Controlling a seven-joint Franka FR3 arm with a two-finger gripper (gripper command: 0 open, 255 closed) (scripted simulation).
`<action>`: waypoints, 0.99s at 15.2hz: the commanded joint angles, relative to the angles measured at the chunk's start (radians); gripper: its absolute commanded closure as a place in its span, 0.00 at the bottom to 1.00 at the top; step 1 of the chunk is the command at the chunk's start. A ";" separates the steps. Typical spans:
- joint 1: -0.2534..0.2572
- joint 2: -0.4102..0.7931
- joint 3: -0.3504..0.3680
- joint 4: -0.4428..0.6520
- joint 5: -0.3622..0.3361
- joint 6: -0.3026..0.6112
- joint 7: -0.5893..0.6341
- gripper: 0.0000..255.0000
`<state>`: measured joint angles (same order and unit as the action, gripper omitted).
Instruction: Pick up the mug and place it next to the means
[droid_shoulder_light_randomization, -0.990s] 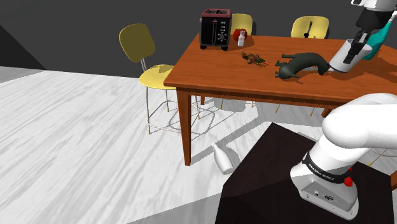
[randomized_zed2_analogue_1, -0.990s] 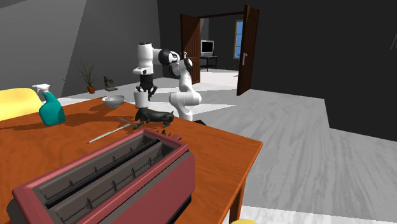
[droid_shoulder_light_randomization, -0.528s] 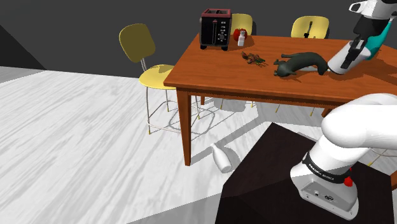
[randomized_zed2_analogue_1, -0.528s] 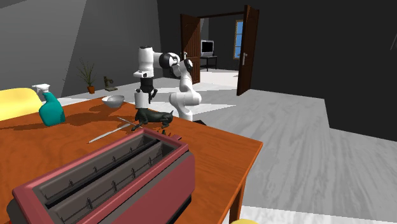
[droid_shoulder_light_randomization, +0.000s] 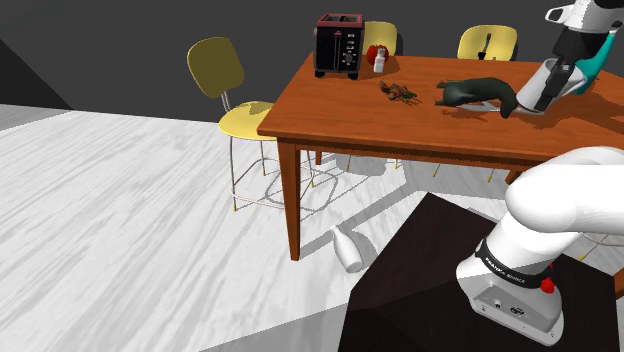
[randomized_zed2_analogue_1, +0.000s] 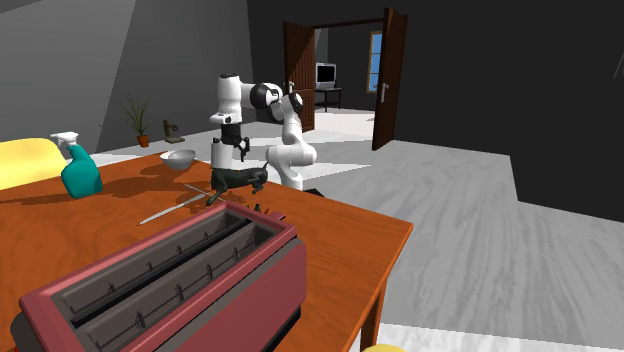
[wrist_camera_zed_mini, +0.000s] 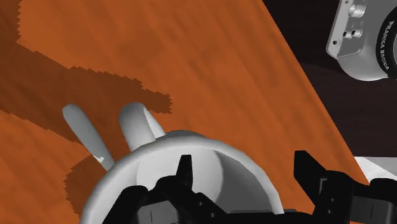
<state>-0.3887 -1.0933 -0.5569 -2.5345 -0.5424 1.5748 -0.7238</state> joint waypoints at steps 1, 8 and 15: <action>0.003 0.005 -0.003 -0.008 0.002 -0.001 0.000 0.00; 0.023 0.036 0.050 0.115 0.052 -0.095 -0.010 0.00; 0.023 0.036 0.050 0.115 0.052 -0.095 -0.010 0.00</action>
